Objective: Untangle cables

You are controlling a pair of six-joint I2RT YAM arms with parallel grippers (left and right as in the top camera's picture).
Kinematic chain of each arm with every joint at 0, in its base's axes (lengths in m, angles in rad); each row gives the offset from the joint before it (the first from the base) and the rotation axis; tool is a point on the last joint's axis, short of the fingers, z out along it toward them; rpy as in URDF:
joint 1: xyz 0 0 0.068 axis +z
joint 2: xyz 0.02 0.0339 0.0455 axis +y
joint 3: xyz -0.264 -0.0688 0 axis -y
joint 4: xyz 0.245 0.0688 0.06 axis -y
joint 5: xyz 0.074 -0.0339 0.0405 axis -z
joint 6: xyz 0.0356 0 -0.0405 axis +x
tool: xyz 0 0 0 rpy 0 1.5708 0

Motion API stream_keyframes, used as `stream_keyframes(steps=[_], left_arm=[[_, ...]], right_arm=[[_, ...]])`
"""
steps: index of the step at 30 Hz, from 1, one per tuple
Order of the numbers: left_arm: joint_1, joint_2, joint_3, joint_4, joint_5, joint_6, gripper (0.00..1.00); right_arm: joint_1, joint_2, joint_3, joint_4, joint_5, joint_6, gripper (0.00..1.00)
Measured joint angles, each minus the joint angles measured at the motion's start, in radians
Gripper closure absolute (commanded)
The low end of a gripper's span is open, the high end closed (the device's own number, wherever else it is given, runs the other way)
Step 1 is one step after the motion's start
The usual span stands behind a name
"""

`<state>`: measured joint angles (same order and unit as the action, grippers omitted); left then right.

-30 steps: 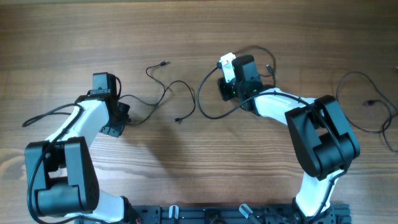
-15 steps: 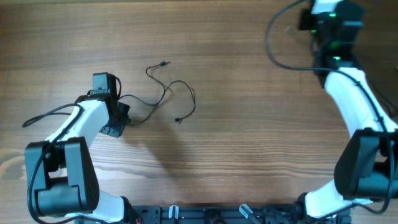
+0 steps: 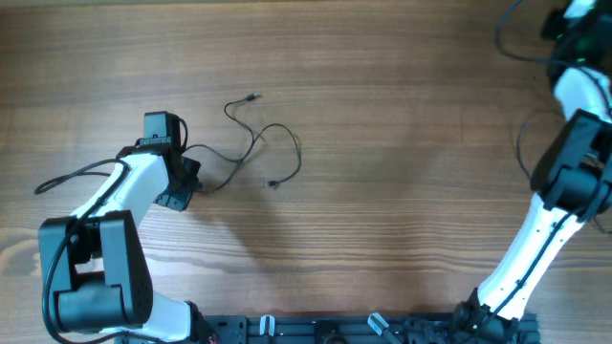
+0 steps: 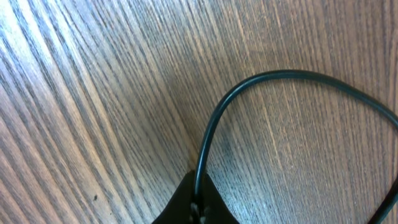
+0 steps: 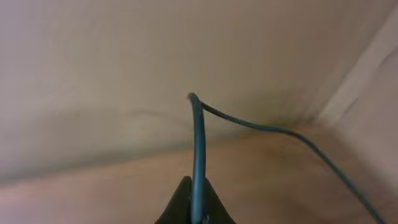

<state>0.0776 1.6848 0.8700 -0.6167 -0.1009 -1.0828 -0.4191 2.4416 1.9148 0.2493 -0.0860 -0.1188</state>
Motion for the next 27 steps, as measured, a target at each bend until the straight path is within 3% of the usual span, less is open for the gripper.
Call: stream_keyframes(steps=[1,2,3,5,6,7,15,19,21,27], left_arm=[[0.0,0.0,0.0,0.0,0.0,0.0,0.96],[0.0,0.0,0.0,0.0,0.0,0.0,0.96],[0.0,0.0,0.0,0.0,0.0,0.0,0.96],[0.0,0.0,0.0,0.0,0.0,0.0,0.96],[0.0,0.0,0.0,0.0,0.001,0.0,0.96],[0.0,0.0,0.0,0.0,0.001,0.0,0.95],[0.0,0.0,0.0,-0.003,0.016,0.0,0.96],[0.0,0.0,-0.001,0.034,0.044,0.0,0.96],[-0.002,0.0,-0.001,0.041,0.051,0.001,0.96],[-0.002,0.0,-0.001,0.041,0.069,0.051,0.96]], right_arm=[[-0.011,0.0,0.02,0.016,0.0,-0.003,0.96],[-0.025,0.0,0.045,0.029,0.002,-0.013,0.85],[-0.03,0.0,0.05,0.024,0.007,-0.018,0.67],[-0.03,0.021,0.055,-0.059,0.012,-0.017,0.64],[-0.029,0.035,0.058,-0.118,0.001,-0.013,0.21],[-0.027,0.055,0.056,-0.192,-0.027,-0.007,0.0],[0.066,0.012,0.045,-0.545,-0.158,0.165,0.0],[0.064,-0.255,0.055,-0.978,-0.323,0.401,0.0],[0.062,-0.277,0.071,-1.162,-0.401,0.474,0.0],[0.027,-0.263,0.05,-1.073,-0.477,0.992,0.0]])
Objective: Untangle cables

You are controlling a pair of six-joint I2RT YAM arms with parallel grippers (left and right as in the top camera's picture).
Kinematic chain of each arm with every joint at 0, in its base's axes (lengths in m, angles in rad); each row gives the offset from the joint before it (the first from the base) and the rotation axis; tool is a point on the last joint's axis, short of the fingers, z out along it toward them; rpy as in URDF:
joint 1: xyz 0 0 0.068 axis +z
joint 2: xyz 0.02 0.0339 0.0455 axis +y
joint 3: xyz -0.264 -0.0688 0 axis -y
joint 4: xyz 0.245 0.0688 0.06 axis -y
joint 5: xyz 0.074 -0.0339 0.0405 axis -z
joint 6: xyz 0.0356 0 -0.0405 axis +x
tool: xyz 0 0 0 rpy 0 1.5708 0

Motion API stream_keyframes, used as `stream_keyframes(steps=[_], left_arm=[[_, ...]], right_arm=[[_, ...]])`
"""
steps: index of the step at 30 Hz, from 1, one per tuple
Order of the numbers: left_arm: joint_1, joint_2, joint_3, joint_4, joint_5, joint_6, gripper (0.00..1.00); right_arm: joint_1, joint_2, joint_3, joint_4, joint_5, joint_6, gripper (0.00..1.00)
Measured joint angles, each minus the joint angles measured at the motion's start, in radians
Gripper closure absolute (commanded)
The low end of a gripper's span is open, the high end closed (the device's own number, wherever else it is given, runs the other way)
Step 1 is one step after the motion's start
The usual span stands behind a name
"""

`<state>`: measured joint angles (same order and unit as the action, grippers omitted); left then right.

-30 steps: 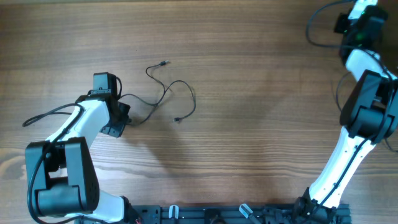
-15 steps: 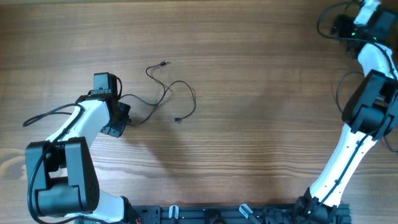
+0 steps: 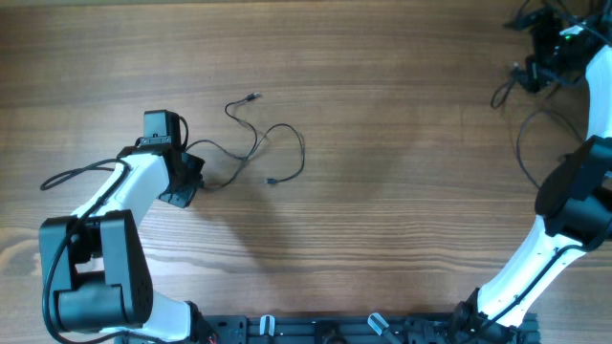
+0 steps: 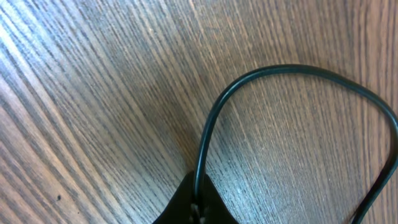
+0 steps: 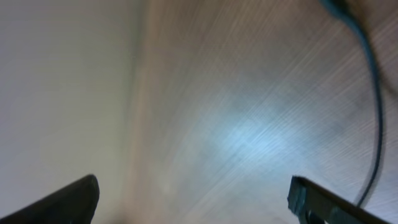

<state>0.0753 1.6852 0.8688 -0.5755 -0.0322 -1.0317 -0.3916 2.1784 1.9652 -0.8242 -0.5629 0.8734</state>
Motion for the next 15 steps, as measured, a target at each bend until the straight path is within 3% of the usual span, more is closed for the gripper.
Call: stream_keyframes(steps=[1,2,3,4,5,7,11,15], left_arm=[[0.0,0.0,0.0,0.0,0.002,0.006,0.96],[0.0,0.0,0.0,0.0,0.004,0.01,0.96],[-0.001,0.0,-0.002,-0.003,0.005,0.01,0.96],[-0.002,0.0,0.0,-0.001,0.008,0.014,0.96],[-0.002,0.0,-0.001,0.0,0.013,0.017,0.96],[-0.002,0.0,-0.001,-0.001,0.039,0.018,0.96],[-0.002,0.0,-0.001,0.0,0.079,0.022,0.95],[-0.002,0.001,-0.001,-0.006,0.087,0.024,0.95]], right_arm=[[-0.01,0.002,-0.003,0.136,-0.012,0.084,0.0],[-0.01,0.002,-0.003,0.148,-0.013,0.122,0.0],[-0.017,0.011,-0.011,0.503,-0.085,0.162,0.0],[-0.018,0.013,-0.012,0.627,-0.095,0.193,0.0],[-0.02,0.006,0.0,0.628,-0.063,0.341,0.0],[-0.023,0.002,0.011,0.426,0.003,0.548,0.0],[0.042,0.09,0.003,-0.009,0.011,0.566,0.0],[0.089,0.115,-0.006,-0.066,-0.059,0.567,0.0]])
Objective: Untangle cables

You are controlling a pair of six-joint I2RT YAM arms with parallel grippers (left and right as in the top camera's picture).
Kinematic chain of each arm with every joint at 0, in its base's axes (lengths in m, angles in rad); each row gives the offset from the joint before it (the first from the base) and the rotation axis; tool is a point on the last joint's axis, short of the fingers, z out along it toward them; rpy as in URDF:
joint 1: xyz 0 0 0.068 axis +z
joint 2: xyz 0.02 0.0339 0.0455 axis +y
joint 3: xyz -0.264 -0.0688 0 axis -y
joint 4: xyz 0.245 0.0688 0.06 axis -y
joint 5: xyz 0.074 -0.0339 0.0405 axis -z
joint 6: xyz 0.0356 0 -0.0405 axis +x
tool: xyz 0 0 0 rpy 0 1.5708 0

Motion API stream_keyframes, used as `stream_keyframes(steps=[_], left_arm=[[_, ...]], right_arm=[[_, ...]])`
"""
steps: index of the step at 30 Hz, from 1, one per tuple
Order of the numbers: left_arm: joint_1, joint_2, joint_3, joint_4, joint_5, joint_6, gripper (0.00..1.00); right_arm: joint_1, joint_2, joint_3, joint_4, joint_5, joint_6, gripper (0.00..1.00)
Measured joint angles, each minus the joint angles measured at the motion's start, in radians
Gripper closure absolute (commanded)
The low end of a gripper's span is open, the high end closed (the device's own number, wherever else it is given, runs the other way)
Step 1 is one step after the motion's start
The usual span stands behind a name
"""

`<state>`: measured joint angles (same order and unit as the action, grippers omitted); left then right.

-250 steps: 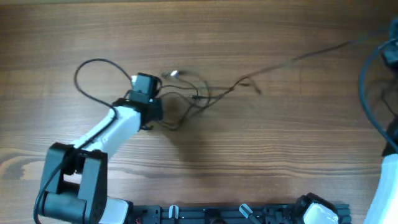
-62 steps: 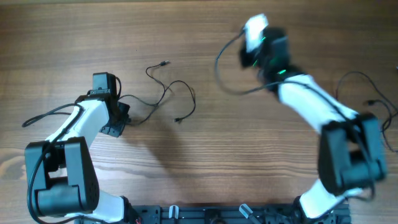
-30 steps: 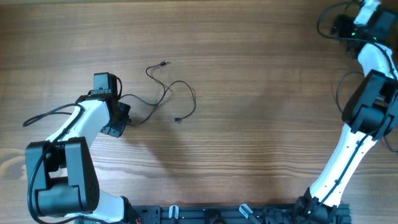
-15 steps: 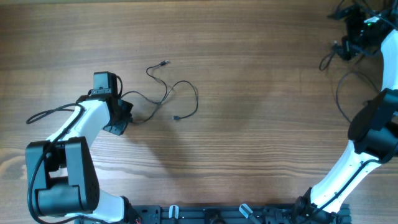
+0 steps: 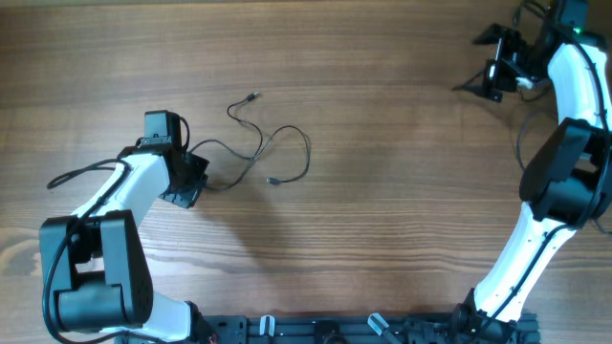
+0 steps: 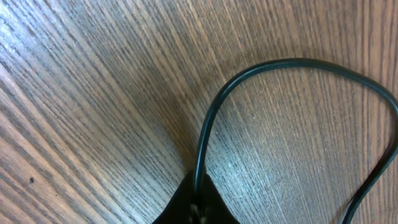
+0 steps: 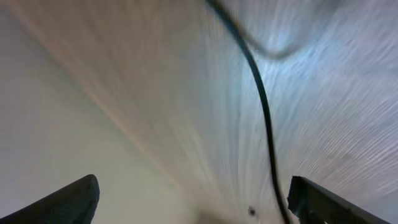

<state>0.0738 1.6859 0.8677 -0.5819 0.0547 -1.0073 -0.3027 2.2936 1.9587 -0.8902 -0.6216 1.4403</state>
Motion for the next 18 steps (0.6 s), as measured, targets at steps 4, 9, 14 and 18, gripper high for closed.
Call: stream_keyframes(steps=[4,9,14,18], left_arm=[[0.0,0.0,0.0,0.0,0.0,0.0,0.94],[0.0,0.0,0.0,0.0,0.005,0.0,0.93],[0.0,0.0,0.0,0.0,0.007,0.0,0.92],[0.0,0.0,0.0,0.001,0.007,0.0,0.91]], right_arm=[[-0.053,0.0,-0.002,0.042,-0.145,0.115,0.02],[-0.102,0.0,0.0,0.471,-0.179,-0.264,0.0],[-0.123,-0.007,0.0,0.614,-0.177,-0.436,0.0],[-0.204,-0.031,0.0,0.591,-0.091,-0.578,0.01]])
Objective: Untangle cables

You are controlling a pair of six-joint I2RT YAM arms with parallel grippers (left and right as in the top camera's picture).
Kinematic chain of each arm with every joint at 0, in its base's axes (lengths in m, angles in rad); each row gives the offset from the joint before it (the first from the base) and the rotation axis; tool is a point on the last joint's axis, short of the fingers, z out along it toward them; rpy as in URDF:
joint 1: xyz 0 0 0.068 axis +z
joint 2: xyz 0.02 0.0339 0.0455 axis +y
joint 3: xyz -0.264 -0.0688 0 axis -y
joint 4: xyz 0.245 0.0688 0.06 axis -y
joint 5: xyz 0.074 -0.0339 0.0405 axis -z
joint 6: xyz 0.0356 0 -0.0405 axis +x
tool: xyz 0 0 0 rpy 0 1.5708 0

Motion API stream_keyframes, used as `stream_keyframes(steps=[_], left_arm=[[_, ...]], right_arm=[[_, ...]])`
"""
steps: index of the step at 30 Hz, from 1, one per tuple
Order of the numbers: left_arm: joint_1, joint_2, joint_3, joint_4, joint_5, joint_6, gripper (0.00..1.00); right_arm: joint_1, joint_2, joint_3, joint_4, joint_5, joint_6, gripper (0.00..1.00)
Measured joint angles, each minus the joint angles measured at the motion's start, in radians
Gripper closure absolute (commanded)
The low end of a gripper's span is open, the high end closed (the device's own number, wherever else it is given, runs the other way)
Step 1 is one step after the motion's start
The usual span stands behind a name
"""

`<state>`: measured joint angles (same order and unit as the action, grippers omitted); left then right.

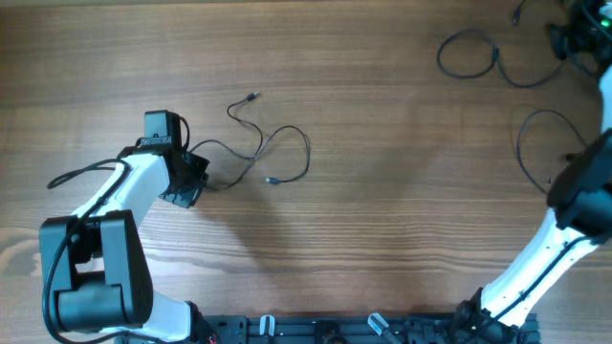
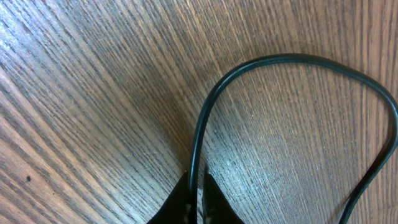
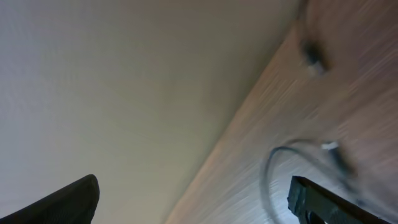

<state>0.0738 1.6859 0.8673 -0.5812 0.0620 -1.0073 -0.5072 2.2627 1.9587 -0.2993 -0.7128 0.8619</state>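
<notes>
A thin black cable (image 1: 260, 143) lies in loops left of centre, its plug ends free. My left gripper (image 1: 188, 179) holds one end of it. In the left wrist view the cable (image 2: 249, 68) runs between the fingertips of the left gripper (image 2: 198, 177), which stand a hair apart around it. A second dark cable (image 1: 466, 53) lies looped at the back right of the table. My right gripper (image 1: 574, 33) is up in the far right corner, apart from that cable. The right wrist view is blurred: the right gripper (image 3: 193, 199) is wide open and empty, and the cable's loop (image 3: 273, 168) shows faintly.
The wooden table (image 1: 382, 210) carries both cables. A thin dark wire loop (image 1: 529, 143) hangs beside the right arm. The table's far edge and a pale wall (image 3: 124, 74) fill the right wrist view.
My right gripper has moved from the back of the table to the far right corner, still open. The second cable now lies as a loop at the back right. My left fingertips have parted slightly.
My right gripper was shut on the dark cable, lifted at the far right corner. Then it was open, with the cable out of its fingers. Then it was further left at the back, and now it is in the corner again. The left gripper stayed on the thin cable.
</notes>
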Motion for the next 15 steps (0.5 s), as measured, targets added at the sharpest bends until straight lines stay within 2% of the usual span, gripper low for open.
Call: stream_keyframes(steps=[1,2,3,4,5,7,9,13,15], left_arm=[[0.0,0.0,0.0,0.0,0.0,0.0,0.91],[0.0,0.0,0.0,0.002,0.0,0.0,0.91],[0.0,0.0,0.0,0.004,0.001,0.0,0.92],[0.0,0.0,0.0,0.006,0.0,0.0,0.92],[0.0,0.0,0.0,0.01,0.001,0.0,0.92],[0.0,0.0,0.0,0.011,0.001,0.0,0.92],[0.0,0.0,0.0,0.011,0.001,0.0,0.92],[0.0,0.0,0.0,0.013,0.001,0.0,0.92],[0.0,0.0,0.0,0.014,0.002,0.0,0.92]], right_arm=[[-0.017,-0.007,0.006,-0.073,0.016,-0.09,0.11],[-0.016,-0.019,0.009,-0.264,0.078,-0.331,0.29],[-0.002,-0.02,0.008,-0.325,0.115,-0.459,0.47],[0.021,-0.02,-0.002,-0.357,0.154,-0.575,0.8],[0.08,-0.021,-0.029,-0.402,0.205,-0.743,0.96],[0.196,-0.021,-0.085,-0.4,0.252,-0.953,0.95],[0.355,-0.021,-0.165,-0.282,0.278,-1.104,0.95],[0.481,-0.017,-0.236,-0.104,0.432,-1.188,0.95],[0.495,0.001,-0.239,-0.038,0.488,-1.209,0.95]])
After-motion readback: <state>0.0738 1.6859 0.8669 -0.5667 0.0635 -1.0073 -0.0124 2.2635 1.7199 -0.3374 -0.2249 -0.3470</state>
